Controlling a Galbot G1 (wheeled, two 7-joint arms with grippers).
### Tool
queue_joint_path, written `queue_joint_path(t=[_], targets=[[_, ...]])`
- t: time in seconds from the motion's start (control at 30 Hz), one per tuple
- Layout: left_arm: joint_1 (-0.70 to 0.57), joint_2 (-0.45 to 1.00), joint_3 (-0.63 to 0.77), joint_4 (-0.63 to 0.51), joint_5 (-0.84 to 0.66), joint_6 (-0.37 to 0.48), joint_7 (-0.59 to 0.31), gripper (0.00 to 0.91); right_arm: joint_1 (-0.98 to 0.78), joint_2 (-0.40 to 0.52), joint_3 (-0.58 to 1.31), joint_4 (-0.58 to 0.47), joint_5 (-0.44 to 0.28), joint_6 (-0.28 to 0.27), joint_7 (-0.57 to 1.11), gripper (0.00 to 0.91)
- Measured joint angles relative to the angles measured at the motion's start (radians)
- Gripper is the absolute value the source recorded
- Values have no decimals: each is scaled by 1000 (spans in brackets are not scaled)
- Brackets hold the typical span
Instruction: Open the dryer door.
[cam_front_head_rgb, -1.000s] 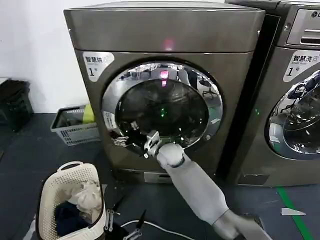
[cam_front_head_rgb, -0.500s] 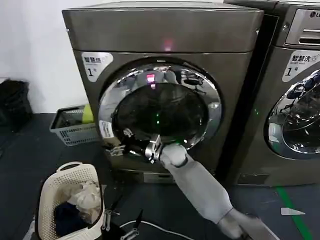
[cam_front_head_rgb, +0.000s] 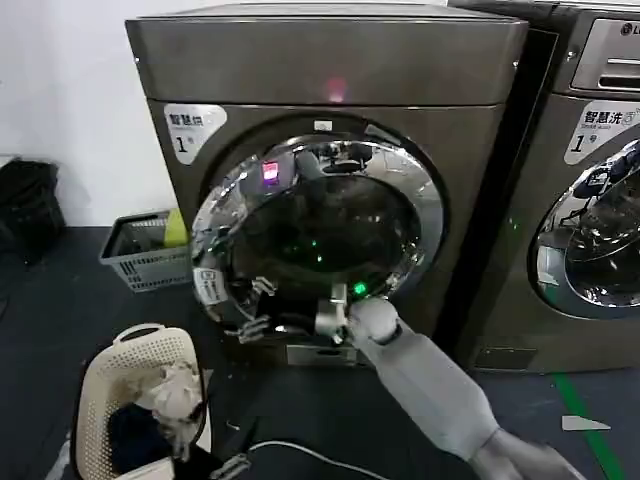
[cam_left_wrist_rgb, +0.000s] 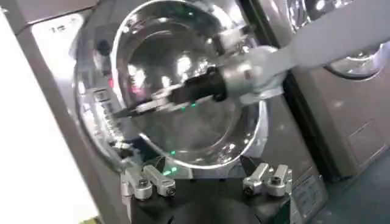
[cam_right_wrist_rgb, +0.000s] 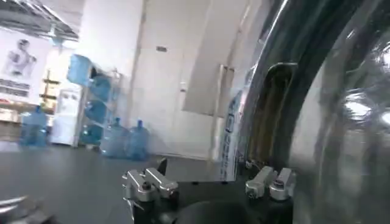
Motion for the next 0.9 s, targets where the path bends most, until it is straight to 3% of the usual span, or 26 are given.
queue_joint_path(t=[0.23,0.5,0.7,0.9], targets=[[9,17,-29,-3,-27,4,-1,907,-18,-67,-22,50,77,60,-129,907],[38,47,-92,-35,-112,22,17,907,-48,-148,-12,117,171,77,-260,907],[79,87,-197,-66,-184,42,20,907,-72,-200,-5,181,195,82,-327,907],[67,105,-331,-76,-220,118,-5,907,-97,-247,9,250,214,85,-380,907]])
